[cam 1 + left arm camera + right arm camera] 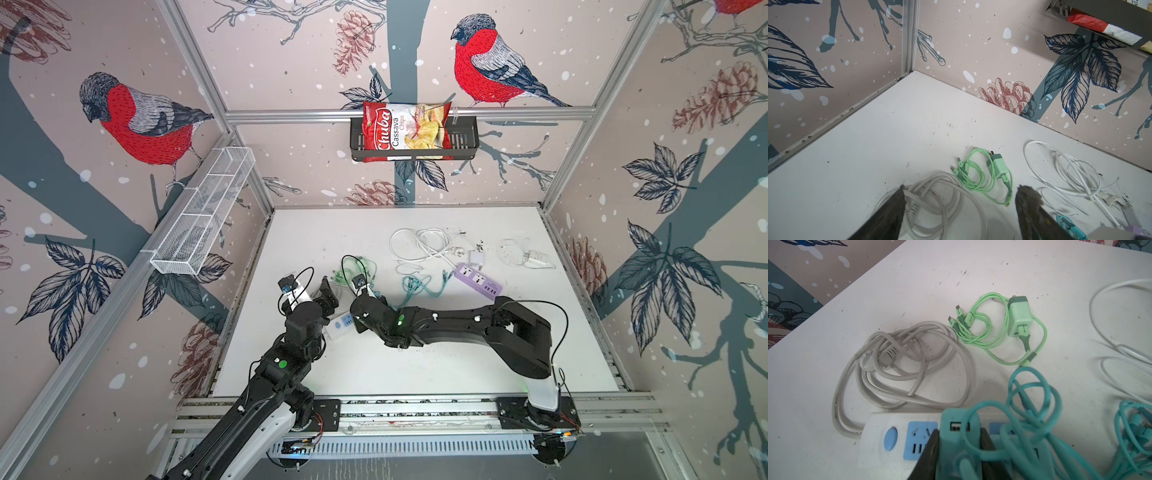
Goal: Insert the plug
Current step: 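Carry the teal charger with the right gripper down over the strip socket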
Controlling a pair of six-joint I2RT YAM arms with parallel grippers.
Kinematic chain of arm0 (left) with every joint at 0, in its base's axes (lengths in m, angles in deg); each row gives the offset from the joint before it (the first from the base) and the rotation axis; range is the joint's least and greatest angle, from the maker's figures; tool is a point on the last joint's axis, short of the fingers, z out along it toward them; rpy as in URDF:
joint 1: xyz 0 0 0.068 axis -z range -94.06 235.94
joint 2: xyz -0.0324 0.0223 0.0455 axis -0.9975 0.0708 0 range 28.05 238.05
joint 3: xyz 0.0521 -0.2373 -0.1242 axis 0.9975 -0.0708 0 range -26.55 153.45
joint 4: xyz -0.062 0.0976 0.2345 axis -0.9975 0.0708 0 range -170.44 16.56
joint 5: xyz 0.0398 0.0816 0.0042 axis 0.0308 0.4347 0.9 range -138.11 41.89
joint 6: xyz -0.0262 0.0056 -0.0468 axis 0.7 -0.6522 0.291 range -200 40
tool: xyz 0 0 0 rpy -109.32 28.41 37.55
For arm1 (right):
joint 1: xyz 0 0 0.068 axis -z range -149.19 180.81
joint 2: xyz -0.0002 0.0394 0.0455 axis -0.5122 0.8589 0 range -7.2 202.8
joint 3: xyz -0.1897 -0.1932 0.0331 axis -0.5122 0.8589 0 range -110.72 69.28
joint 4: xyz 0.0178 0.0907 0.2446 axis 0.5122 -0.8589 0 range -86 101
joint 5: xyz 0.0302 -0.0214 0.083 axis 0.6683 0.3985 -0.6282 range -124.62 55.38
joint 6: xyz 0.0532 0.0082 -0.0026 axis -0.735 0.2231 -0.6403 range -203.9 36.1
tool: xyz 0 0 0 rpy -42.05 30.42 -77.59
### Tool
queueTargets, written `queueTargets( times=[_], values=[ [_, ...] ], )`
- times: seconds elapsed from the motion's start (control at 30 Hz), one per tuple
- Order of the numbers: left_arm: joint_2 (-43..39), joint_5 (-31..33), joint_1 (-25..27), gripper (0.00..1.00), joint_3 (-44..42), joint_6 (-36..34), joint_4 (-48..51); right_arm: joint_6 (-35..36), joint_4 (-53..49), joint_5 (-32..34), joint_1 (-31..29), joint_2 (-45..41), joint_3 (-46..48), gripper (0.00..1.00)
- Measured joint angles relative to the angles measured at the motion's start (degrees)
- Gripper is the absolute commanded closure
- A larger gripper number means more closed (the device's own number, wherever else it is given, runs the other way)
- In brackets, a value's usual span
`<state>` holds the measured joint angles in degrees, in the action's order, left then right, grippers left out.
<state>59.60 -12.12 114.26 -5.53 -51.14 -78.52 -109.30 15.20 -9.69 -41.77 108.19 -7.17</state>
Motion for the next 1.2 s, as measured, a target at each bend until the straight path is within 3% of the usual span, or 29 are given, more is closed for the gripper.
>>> queueTargets(
  times=[1.2],
  values=[
    [-0.79, 0.02, 0.00, 0.16, -1.57, 0.26, -0.39, 2.99, 6.69, -0.15, -1.01, 2.64, 1.64, 0.86]
  ],
)
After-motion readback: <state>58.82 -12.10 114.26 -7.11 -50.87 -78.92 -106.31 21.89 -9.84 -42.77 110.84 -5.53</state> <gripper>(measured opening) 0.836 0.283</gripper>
